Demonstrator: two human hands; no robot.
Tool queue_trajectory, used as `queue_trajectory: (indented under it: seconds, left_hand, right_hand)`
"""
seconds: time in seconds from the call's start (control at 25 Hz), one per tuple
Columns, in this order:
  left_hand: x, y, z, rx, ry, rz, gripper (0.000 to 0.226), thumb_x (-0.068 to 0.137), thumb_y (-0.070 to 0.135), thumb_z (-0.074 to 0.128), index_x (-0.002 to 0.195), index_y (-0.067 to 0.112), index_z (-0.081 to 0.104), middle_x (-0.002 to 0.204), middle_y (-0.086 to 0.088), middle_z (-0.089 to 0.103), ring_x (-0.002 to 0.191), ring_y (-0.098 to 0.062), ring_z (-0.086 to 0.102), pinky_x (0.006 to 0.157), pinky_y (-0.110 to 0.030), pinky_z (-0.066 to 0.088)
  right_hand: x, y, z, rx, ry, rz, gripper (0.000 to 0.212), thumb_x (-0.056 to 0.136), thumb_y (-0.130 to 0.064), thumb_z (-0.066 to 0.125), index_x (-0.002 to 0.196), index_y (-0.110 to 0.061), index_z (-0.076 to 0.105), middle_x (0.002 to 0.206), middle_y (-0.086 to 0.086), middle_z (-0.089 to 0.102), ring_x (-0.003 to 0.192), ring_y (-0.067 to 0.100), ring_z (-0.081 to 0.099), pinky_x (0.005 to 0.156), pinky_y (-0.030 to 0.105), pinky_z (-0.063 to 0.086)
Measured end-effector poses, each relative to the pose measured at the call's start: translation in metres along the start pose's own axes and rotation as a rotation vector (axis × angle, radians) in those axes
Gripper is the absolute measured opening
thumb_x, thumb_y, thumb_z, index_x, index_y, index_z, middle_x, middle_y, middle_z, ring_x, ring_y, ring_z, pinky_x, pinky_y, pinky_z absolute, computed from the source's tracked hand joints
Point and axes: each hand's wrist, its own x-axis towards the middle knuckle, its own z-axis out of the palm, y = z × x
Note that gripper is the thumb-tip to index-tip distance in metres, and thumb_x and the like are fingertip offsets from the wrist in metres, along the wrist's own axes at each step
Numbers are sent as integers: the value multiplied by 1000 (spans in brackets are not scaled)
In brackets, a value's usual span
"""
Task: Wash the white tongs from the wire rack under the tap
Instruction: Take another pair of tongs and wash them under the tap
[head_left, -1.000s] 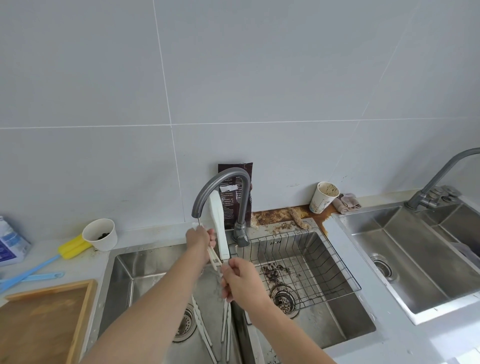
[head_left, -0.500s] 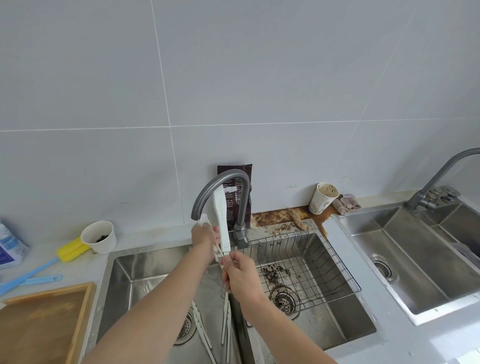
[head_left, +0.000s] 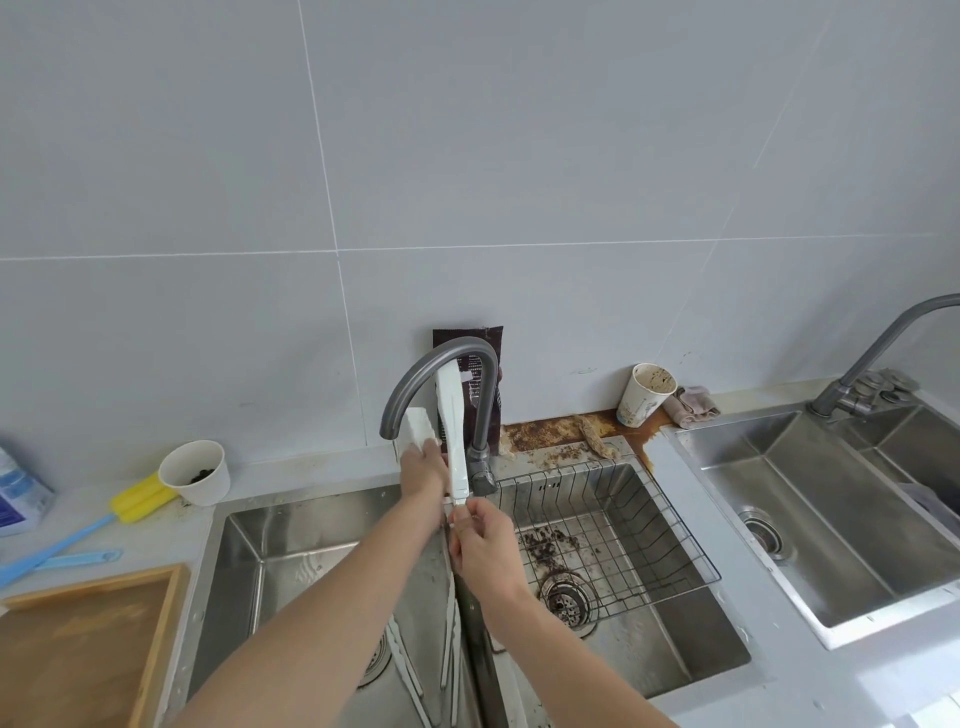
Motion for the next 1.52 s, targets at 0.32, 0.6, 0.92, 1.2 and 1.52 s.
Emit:
queue_trajectory:
  seconds: [0.32, 0.6, 0.92, 1.2, 1.52]
  left_hand:
    - [8, 5, -7, -78, 10, -18, 28, 104, 18, 33, 114, -1, 52, 63, -4, 48, 48, -14, 42, 27, -16, 32]
    - [10, 6, -13, -119, -7, -71, 28, 103, 16, 34, 115, 0, 52, 65, -3, 50, 46, -12, 40, 30, -17, 29]
    - [-8, -4, 1, -131, -25, -80, 23, 103, 20, 39, 108, 3, 55, 68, -1, 56, 50, -12, 48, 34, -19, 37]
    - [9, -7, -33, -496, -58, -173, 10, 102, 15, 44, 109, 8, 49, 76, -6, 54, 51, -10, 46, 37, -17, 40]
    - [-16, -67, -76, -586, -244, -201, 28, 97, 2, 53, 125, 3, 49, 110, -14, 61, 91, -20, 69, 72, -32, 58]
  right_hand:
    - [-8, 4, 0, 54, -40, 9, 23, 104, -14, 44, 84, -9, 54, 58, -4, 47, 49, 7, 38, 48, 20, 31]
    - [-13, 1, 2, 83, -60, 17, 23, 104, -14, 44, 83, -9, 54, 60, -1, 47, 49, 7, 38, 47, 21, 32]
    - [-3, -1, -6, 93, -50, 43, 23, 104, -14, 44, 85, -9, 56, 56, -5, 49, 47, 8, 40, 45, 19, 34]
    - [-18, 16, -6, 120, -93, 55, 20, 104, -12, 44, 89, -6, 57, 56, -3, 51, 44, 8, 42, 44, 18, 36]
    - [-20, 52, 2, -22, -50, 160, 22, 105, -13, 40, 107, -5, 61, 74, 3, 54, 45, 8, 48, 43, 20, 40]
